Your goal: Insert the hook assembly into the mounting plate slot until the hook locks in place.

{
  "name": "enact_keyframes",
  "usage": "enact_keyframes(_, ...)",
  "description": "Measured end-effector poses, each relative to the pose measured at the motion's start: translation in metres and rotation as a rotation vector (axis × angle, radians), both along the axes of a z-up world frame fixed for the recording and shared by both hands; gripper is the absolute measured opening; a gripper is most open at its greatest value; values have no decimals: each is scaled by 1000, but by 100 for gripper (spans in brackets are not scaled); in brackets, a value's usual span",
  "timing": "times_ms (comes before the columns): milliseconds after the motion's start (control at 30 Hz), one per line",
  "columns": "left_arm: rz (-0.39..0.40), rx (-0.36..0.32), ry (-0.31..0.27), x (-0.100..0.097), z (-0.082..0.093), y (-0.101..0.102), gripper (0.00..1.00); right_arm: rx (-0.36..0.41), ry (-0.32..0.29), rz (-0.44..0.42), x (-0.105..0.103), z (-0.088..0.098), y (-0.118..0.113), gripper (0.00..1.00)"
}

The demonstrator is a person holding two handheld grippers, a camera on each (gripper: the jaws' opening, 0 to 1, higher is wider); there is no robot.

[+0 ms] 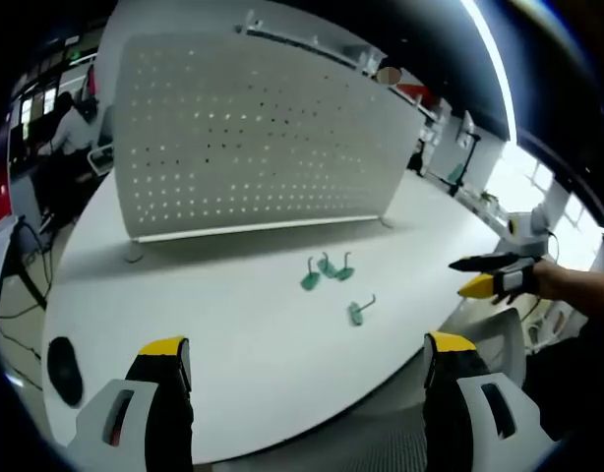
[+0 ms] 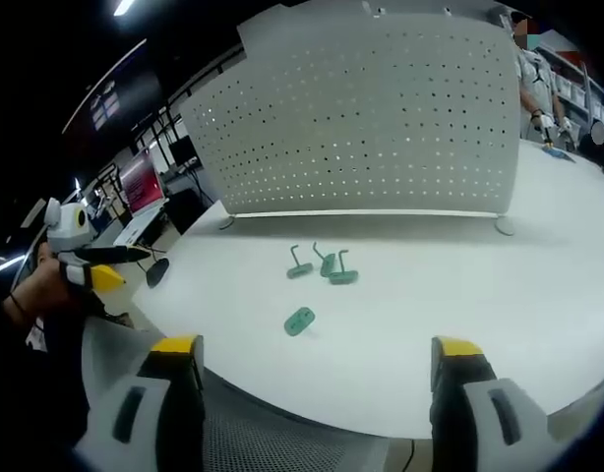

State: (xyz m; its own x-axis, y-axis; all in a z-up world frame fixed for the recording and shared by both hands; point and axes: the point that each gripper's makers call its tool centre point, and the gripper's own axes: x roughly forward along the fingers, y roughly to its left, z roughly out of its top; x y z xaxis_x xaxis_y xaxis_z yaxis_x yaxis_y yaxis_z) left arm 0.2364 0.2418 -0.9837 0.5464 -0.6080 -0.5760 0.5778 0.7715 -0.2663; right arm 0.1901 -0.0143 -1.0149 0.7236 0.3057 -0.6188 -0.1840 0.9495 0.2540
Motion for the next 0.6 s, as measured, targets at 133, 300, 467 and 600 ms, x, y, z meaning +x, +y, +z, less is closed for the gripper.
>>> enact_keyframes(133,21,-6,-4,3,2,7,100,-1,20,24,4,-3,4,92)
enact_keyframes(300,29,15,6,3,-3,13,100,-5,9,29,10,3,4,91)
enact_keyframes(467,41,10,-4,6,-2,14,100,-6,3,21,12,4,-1,91)
enact_keyframes(600,26,16,12,7,-4,10,100,5,11,15,15,2,-4,91)
